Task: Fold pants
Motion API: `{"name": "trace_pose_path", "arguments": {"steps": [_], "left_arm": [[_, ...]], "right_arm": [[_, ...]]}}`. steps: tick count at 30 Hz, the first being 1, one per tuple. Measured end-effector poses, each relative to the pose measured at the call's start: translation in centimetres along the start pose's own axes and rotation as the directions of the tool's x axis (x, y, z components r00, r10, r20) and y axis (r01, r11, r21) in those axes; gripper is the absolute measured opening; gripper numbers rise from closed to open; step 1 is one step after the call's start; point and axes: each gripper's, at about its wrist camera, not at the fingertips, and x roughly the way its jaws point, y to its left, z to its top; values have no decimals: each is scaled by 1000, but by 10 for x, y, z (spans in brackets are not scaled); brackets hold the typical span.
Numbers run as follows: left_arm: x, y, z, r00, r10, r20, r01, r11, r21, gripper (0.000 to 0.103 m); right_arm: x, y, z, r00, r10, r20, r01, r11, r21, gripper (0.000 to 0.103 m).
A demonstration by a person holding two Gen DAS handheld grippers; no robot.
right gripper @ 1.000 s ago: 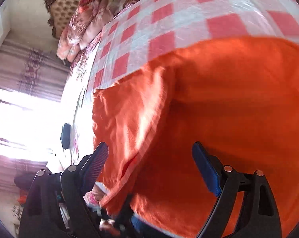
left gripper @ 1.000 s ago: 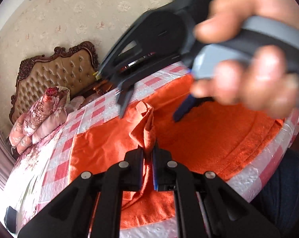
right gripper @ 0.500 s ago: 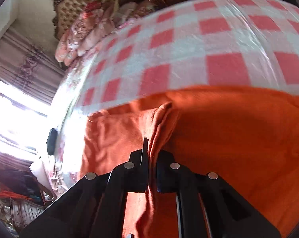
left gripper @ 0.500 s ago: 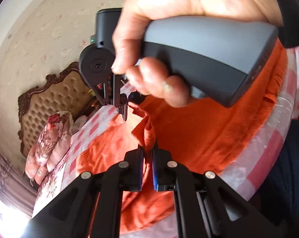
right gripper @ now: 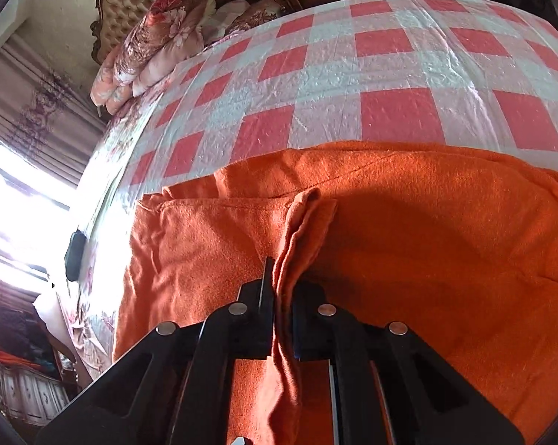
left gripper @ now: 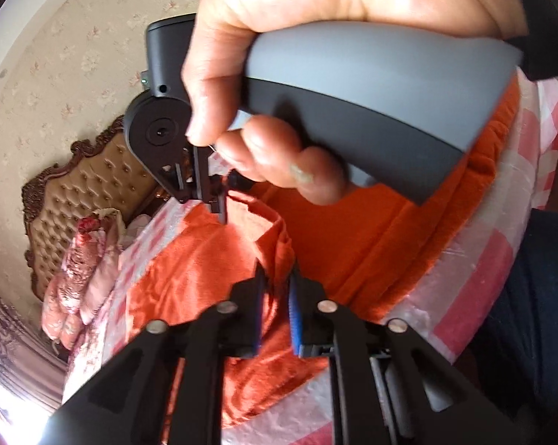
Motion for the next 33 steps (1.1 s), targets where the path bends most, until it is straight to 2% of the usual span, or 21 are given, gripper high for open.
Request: {"name": "trace_pose_path", "arguments": {"steps": [5, 6, 7, 9, 11, 13, 15, 16, 17, 18, 19, 20, 21, 23, 25, 27, 30, 32, 33], "left_arm": [[-9, -1, 2, 999, -45, 29, 46, 998, -33, 32], [-13, 1, 3, 997, -69, 34, 70, 996, -55, 35], [-18, 5, 2, 995, -87, 40, 90, 992, -86, 38], [-32, 21, -3, 987, -142, 79, 154, 969, -194, 55], [-44, 39, -12, 983, -150, 110, 178, 933, -313, 59], [-48, 65, -27, 988, -120, 101, 153, 883, -445, 59], [-48, 91, -43, 994, -84, 75, 111, 826, -553, 59], [-46, 108, -52, 996, -76, 54, 93, 777, -622, 59], [-42, 126, -64, 996, -82, 18, 71, 713, -697, 59], [-39, 140, -74, 995, -100, -17, 53, 658, -751, 54], [-36, 155, -89, 991, -132, -29, 53, 577, -815, 46], [-34, 163, -96, 989, -142, -35, 48, 542, -839, 32], [-32, 171, -103, 989, -140, -56, 27, 527, -850, 26], [-26, 182, -110, 987, -147, -63, 25, 531, -847, 24], [-18, 186, -120, 980, -183, -81, 25, 513, -858, 24], [-7, 185, -127, 966, -225, -130, 6, 518, -855, 21], [-13, 185, -135, 964, -239, -116, 24, 515, -857, 16], [-13, 190, -140, 966, -241, -92, 36, 479, -877, 18], [-14, 195, -142, 969, -230, -85, 33, 463, -886, 23]], "right_arm": [[-13, -1, 0, 996, -90, 24, 91, 996, -18, 20], [-16, -2, -1, 994, -102, 30, 102, 995, -21, 23], [-23, -3, -4, 988, -146, 45, 147, 989, -33, 23], [-35, -8, -10, 970, -229, 78, 233, 972, -41, 24], [-48, -12, -20, 949, -296, 112, 302, 953, -35, 24], [-58, -11, -36, 922, -355, 151, 365, 930, -40, 25], [-64, -2, -51, 920, -351, 173, 366, 928, -66, 25], [-65, 6, -61, 924, -333, 190, 353, 932, -84, 29], [-65, 15, -69, 921, -328, 209, 353, 931, -97, 35], [-65, 20, -75, 920, -325, 220, 354, 929, -106, 48], [-62, 31, -83, 919, -312, 240, 349, 928, -129, 52], [-61, 37, -90, 917, -304, 257, 348, 926, -146, 52], [-56, 44, -99, 909, -314, 274, 366, 916, -163, 52], [-46, 56, -105, 906, -328, 268, 383, 905, -187, 52], [-33, 58, -110, 904, -357, 236, 405, 891, -204, 52], [-26, 53, -116, 904, -377, 200, 414, 890, -193, 53], [-26, 53, -124, 903, -369, 219, 412, 888, -202, 55], [-26, 52, -125, 903, -368, 221, 412, 888, -204, 57], [-27, 51, -126, 903, -367, 225, 411, 889, -200, 58]]}}
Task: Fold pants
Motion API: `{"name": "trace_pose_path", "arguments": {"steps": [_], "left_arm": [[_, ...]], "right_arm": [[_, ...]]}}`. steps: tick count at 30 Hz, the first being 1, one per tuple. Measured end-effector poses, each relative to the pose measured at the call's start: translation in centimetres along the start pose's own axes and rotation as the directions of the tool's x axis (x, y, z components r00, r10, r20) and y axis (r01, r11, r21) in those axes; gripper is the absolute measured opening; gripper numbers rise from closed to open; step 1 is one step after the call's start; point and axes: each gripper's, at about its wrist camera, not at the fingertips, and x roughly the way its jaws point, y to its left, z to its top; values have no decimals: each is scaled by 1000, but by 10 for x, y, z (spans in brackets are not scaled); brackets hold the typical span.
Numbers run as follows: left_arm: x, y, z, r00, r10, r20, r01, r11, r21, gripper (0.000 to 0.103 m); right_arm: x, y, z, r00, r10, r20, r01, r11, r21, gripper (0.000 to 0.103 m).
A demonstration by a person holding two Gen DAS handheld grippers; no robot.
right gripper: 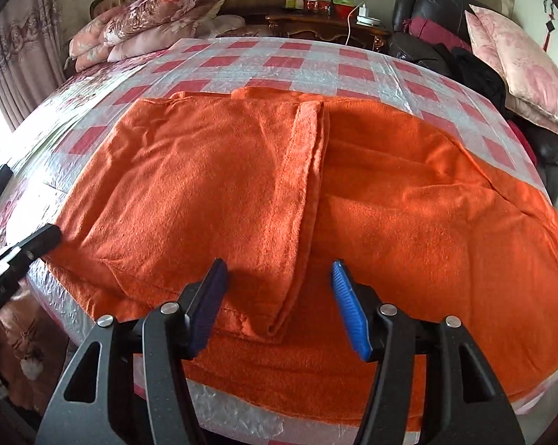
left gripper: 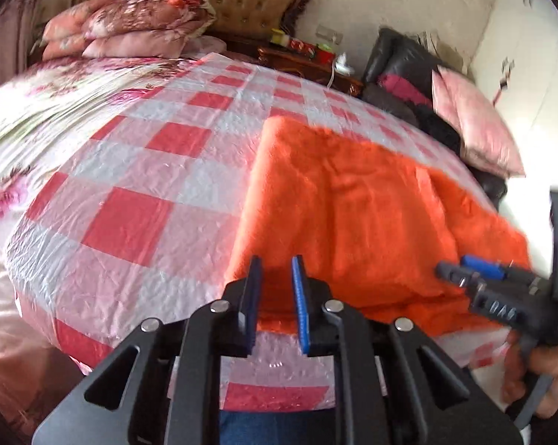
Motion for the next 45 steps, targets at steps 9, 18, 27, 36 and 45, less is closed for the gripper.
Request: {"name": "trace_pose_path", "arguments": {"steps": [9, 18, 27, 36, 45], "left_arm": [[11, 1, 32, 996, 86, -5, -85, 995, 51, 25], [115, -15, 115, 983, 56, -176, -31, 990, 137, 12], [132, -34, 133, 980, 83, -179, -44, 977, 210, 14], [56, -39, 104, 996, 82, -29, -79, 993, 88, 50], [42, -62, 18, 975, 205, -80, -182, 955, 232, 53]], "right_arm": [[-3, 1, -9, 999, -19, 27, 19, 1000, -6, 63], [-5, 1, -14, 999, -22, 40, 23, 1000, -4, 65], [-4, -3, -15, 999, -19, 40, 19, 1000, 4, 70], [-4, -4, -16, 999, -31, 41, 30, 999, 20, 75], [-4, -7, -19, 998, -45, 43, 43, 998, 49, 82]]}}
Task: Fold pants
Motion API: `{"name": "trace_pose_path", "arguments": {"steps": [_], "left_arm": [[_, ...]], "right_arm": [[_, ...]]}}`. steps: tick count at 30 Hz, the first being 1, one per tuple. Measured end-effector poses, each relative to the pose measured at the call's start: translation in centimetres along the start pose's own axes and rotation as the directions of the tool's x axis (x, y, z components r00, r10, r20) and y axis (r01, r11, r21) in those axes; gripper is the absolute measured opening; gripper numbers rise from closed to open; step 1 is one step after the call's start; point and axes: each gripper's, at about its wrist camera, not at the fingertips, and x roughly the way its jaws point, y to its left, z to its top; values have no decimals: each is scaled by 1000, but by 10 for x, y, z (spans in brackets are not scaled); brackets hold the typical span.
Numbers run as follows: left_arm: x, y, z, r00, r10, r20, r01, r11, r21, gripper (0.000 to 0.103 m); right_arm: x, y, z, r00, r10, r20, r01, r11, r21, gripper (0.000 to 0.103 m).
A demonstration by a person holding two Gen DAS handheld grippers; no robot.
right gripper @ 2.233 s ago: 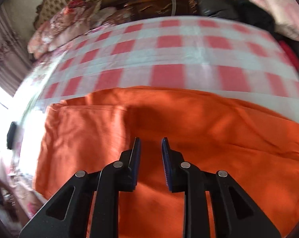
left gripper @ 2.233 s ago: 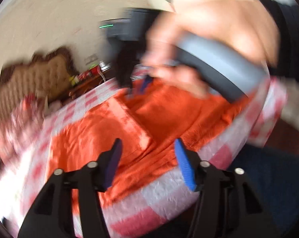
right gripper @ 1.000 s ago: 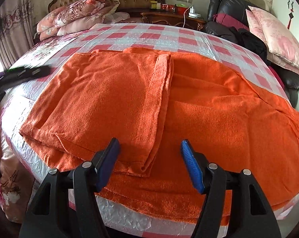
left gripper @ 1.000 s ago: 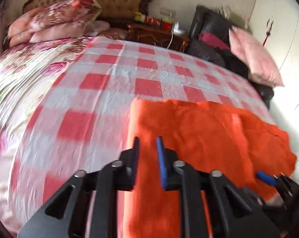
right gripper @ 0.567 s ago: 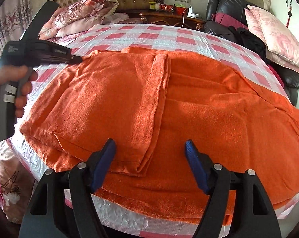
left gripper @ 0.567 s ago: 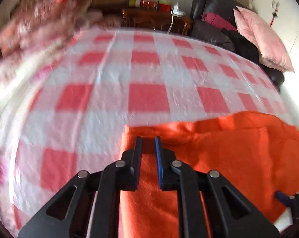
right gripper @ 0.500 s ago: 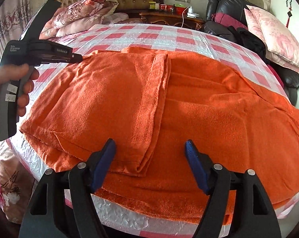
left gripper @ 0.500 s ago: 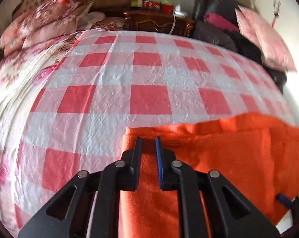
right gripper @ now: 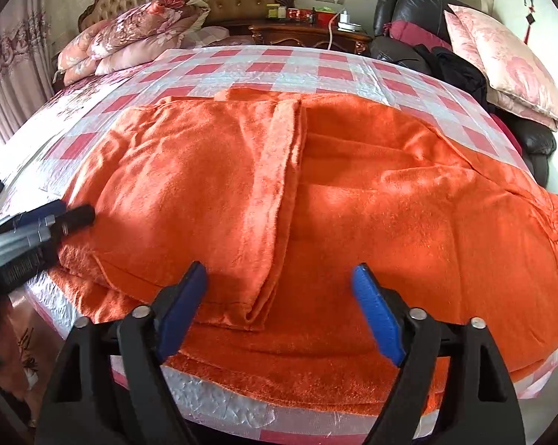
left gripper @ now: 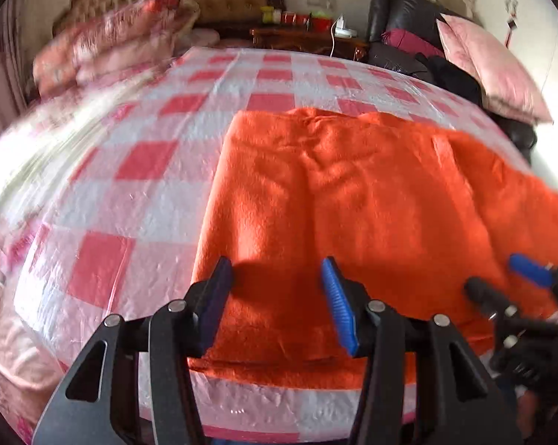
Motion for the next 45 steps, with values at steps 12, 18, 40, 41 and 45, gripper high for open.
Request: {"name": "trace_pose_path", "arguments": {"steps": [12, 18, 40, 41, 45], "left_arm": [[-19, 33, -6, 991, -102, 83, 114, 981, -158, 73], [-30, 92, -21, 970, -227, 83, 242, 909, -339, 51], [14, 133, -49, 788, -612, 66, 458, 511, -727, 23], [16, 132, -51, 778, -625, 73, 467, 497, -731, 22], [22, 131, -53, 750, -653, 100, 487, 444, -752, 31]], "right_arm": [[-23, -6, 7, 996, -16, 92, 13, 999, 34, 73], [-8, 0, 5, 1000, 16, 10, -16, 999, 30, 66], [-4, 1, -1, 1000, 18, -7, -18, 1000, -1, 66], [-4, 1, -1, 1000, 19, -6, -19, 1000, -1, 66], [-4, 1, -1, 1000, 20, -5, -20, 1000, -3, 66]]}}
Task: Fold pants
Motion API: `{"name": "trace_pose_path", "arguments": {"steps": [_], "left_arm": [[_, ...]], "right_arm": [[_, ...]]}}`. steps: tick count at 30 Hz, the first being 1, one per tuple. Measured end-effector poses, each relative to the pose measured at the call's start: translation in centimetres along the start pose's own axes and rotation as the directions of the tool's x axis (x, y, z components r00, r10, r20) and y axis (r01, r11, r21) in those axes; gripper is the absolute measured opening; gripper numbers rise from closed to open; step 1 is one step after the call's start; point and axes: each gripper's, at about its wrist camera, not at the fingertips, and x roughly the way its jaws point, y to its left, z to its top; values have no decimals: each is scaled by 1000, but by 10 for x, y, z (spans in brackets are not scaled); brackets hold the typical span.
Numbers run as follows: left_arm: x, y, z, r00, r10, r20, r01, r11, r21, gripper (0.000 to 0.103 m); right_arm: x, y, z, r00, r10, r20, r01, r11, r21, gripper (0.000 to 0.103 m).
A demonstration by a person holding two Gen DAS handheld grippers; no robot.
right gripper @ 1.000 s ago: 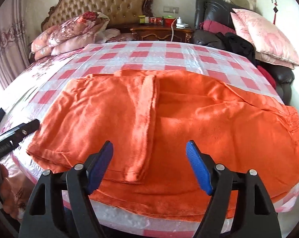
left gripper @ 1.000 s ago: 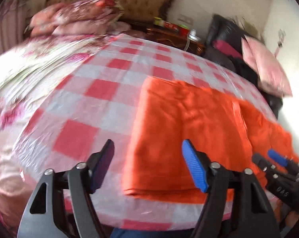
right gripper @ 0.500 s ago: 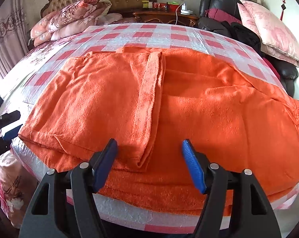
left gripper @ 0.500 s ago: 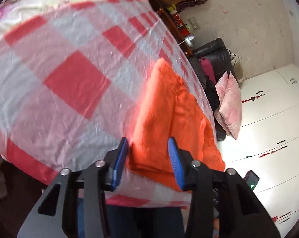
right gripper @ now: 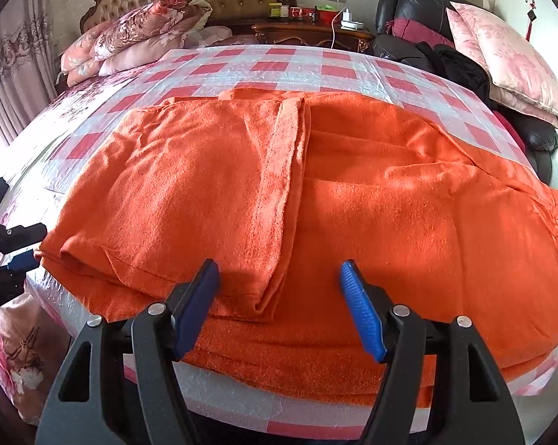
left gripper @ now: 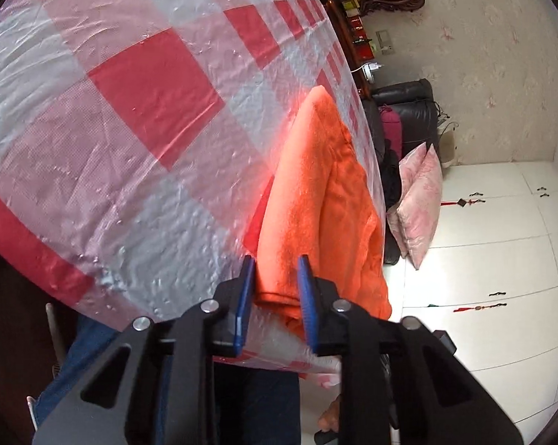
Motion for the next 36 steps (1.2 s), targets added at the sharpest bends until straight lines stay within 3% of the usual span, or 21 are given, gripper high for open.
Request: {"name": "trace_pose_path", "arguments": {"steps": [6, 7, 8, 13, 19, 21, 23, 31, 36], "left_arm": [[2, -9, 5, 999, 35, 24, -35, 999, 24, 32], [3, -10, 6, 999, 34, 23, -35, 999, 30, 29], [2, -9, 6, 999, 35, 23, -36, 999, 37, 17], [-8, -11, 9, 998, -2, 69, -1, 999, 42, 14], [-2, -8, 5, 999, -40, 16, 40, 999, 1, 16], [-5, -5, 5, 999, -33, 21, 34, 999, -19, 23], [-10, -5, 5, 999, 0, 43, 1, 1000, -20, 38], [-8, -4, 0, 999, 43, 3, -43, 999, -24, 37], [1, -9, 5, 1000, 9, -17, -10, 1000, -23, 36]], "right_arm": [[0, 0, 0, 1000, 1, 1, -1, 1000, -1, 67], [0, 0, 0, 1000, 1, 1, -1, 1000, -2, 67], [0, 0, 0, 1000, 2, 2, -2, 1000, -3, 67], [0, 0, 0, 1000, 1, 2, -1, 1000, -2, 67], [0, 0, 0, 1000, 2, 2, -2, 1000, -4, 67], [0, 0, 0, 1000, 3, 2, -3, 1000, -5, 67], [0, 0, 0, 1000, 3, 2, -3, 1000, -5, 67], [0, 0, 0, 1000, 3, 3, -3, 1000, -7, 67], [0, 0, 0, 1000, 4, 3, -4, 1000, -8, 68]]}}
